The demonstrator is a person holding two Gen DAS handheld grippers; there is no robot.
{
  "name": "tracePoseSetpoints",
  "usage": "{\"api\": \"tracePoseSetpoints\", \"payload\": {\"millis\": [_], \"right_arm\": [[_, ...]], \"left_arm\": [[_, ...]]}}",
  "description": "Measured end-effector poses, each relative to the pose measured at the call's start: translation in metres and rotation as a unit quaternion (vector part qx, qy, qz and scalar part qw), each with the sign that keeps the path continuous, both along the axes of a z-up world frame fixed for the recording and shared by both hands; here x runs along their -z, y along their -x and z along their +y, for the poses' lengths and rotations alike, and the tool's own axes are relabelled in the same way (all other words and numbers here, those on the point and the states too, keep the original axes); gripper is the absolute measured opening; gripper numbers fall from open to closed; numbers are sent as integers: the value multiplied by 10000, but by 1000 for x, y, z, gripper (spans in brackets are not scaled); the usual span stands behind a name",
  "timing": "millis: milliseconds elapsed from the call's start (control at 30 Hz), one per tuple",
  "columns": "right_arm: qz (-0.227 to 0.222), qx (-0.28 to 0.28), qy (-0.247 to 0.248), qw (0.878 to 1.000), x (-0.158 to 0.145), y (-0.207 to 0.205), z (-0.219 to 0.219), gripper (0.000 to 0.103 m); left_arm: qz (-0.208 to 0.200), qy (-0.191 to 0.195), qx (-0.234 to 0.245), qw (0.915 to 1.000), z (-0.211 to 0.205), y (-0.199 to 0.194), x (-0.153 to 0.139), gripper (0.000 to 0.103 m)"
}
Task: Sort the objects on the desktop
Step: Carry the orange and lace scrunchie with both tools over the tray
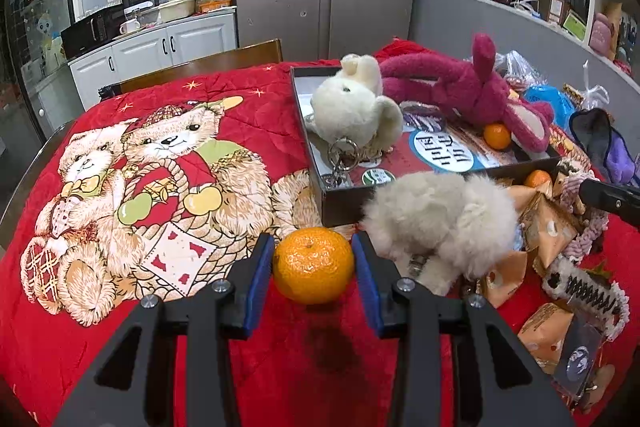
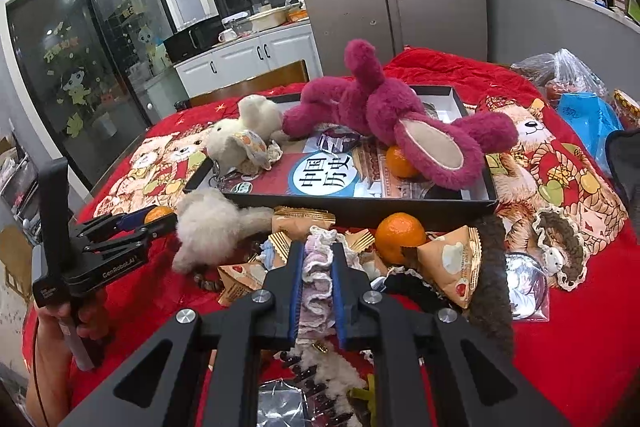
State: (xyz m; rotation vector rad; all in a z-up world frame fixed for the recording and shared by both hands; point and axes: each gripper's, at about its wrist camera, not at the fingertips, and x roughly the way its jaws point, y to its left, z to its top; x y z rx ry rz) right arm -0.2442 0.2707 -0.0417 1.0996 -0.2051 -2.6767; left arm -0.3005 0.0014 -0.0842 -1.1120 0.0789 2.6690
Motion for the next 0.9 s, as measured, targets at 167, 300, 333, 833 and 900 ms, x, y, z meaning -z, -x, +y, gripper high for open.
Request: {"api": "tracePoseSetpoints", "payload": {"millis": [167,300,333,833,900], "right_arm": [[189,36,202,9996,-9,-4,7,13],[367,23,220,9991,-17,-10,8,13],[393,11,242,9989,-18,-11,8,13],[613,-361,595,9957,-28,-21,-1,13],[635,-380,530,9959,-28,-22,-5,13]], "left_arm": [[89,-36,-66,9999,-6,-2,-7,41],[122,-87,-68,9999,-8,-4,-11,41],[141,-86,-65,9998,-8,-4,-12,41],[267,-50,223,9994,15,-16,-18,41],[314,-10,244,9992,19,-19,-19,41]]}}
